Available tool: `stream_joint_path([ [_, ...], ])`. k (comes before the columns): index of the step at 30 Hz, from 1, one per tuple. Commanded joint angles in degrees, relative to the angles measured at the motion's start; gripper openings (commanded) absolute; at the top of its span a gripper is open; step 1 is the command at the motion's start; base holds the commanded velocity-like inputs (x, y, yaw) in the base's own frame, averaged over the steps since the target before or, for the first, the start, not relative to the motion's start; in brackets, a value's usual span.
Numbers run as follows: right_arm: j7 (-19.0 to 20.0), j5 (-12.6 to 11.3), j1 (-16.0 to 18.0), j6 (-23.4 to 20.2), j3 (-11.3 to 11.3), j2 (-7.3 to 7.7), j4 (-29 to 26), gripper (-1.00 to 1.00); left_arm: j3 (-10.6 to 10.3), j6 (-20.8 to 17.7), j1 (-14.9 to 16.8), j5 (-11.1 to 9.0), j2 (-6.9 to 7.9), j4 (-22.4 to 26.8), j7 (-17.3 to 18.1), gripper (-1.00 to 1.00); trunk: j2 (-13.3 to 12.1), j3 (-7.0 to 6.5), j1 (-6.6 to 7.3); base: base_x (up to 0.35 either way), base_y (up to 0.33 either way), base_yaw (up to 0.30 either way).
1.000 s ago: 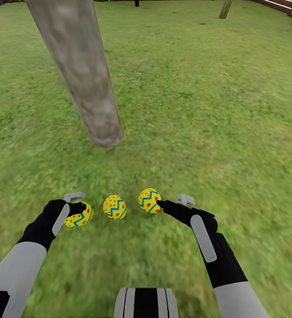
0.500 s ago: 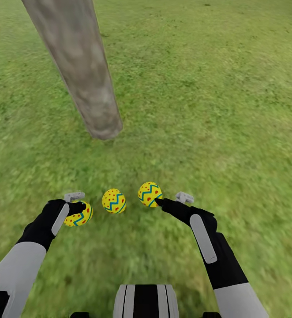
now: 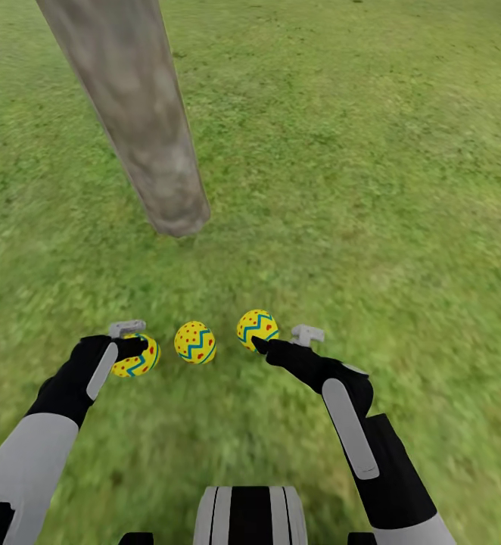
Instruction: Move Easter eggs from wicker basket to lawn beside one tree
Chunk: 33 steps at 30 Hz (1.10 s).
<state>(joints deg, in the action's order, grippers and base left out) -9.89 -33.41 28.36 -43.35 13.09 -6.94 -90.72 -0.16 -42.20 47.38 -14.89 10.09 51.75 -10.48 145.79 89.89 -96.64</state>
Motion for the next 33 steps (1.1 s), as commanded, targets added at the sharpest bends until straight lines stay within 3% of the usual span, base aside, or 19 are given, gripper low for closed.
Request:
stream_joint_path([
  [1,-0.6,-0.6,0.0,-0.2,0.0,-0.01,-0.1,1.0,0.0,-0.2,0.0,-0.6,0.02,0.2,-0.4,-1.0,0.0,0.04,0.01,0.0,0.0,0.0],
  [17,-0.6,-0.6,0.0,-0.2,0.0,-0.01,0.0,1.0,0.0,-0.2,0.0,-0.8,0.09,-0.5,0.0,-1.0,0.1,1.59,-0.17,0.0,0.0,0.0],
  [28,-0.6,-0.6,0.0,-0.2,0.0,-0.01,0.0,1.0,0.0,-0.2,0.0,-0.8,0.1,-0.3,-0.2,-1.0,0.1,1.59,-0.17,0.0,0.0,0.0],
  [29,-0.6,-0.6,0.0,-0.2,-0.1,0.03,0.0,1.0,0.0,-0.2,0.0,-0.8,0.1,-0.3,-0.3,1.0,0.1,1.59,-0.17,0.0,0.0,0.0],
  [33,-0.6,-0.6,0.0,-0.2,-0.1,0.07,0.0,1.0,0.1,-0.2,0.0,-0.8,0.09,-0.4,-0.3,1.0,0.1,1.59,-0.17,0.0,0.0,0.0],
])
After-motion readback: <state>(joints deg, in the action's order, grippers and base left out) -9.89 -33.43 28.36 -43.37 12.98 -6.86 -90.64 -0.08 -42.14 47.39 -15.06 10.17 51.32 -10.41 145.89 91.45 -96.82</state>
